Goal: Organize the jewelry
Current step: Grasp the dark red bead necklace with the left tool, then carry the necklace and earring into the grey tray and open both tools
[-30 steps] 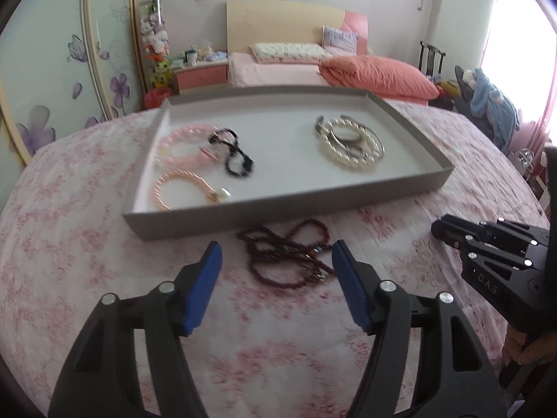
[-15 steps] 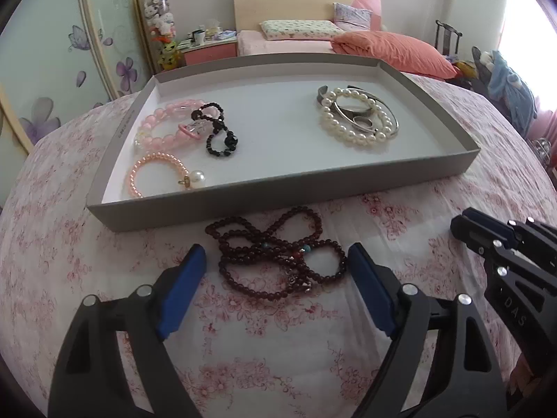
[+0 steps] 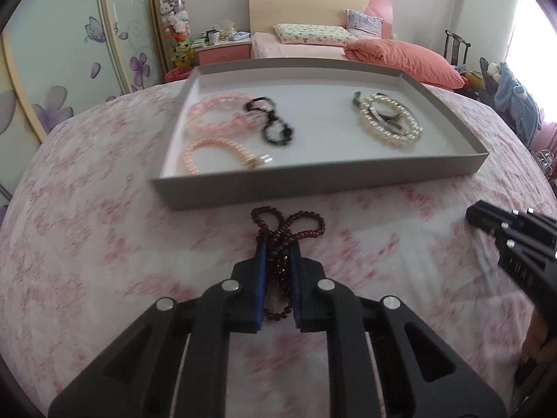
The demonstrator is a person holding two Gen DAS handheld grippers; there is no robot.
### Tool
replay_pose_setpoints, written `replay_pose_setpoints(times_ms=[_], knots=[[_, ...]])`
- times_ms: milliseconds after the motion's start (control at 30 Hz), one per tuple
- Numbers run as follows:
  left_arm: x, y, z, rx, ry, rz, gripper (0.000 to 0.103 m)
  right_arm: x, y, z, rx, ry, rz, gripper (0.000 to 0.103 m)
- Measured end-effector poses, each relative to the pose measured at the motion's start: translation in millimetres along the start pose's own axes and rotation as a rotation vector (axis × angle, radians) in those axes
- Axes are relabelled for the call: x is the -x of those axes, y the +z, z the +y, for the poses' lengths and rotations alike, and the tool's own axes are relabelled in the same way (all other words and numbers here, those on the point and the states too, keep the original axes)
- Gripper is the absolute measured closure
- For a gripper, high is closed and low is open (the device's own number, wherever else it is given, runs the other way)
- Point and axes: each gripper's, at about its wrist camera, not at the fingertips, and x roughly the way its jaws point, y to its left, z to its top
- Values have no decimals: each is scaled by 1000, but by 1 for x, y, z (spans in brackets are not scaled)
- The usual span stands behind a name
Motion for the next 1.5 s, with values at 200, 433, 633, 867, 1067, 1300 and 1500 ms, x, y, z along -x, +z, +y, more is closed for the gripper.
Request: replay_pose_setpoints(times_ms=[200,433,633,867,1067,1300,1500], knots=[[8,-11,14,0,32,-25,90,-4,5,9,14,7,2,89],[7,-12,14,2,36,-30,89,-4,5,8,14,8,2,89],[7,-13,15,-5,43,-30,89,-4,5,7,11,12,2,89],[6,-12,13,-5,44,-30,89,-4,5,6,10,14,2,89],[6,-12,13,-5,43,-30,89,-4,5,6,9,15,3,89],[6,-12,13,-4,42,-30,89,-4,5,6,10,14,2,89],[11,-13,19,24,0,-50,91,1,5,3,-11,38,-28,89]])
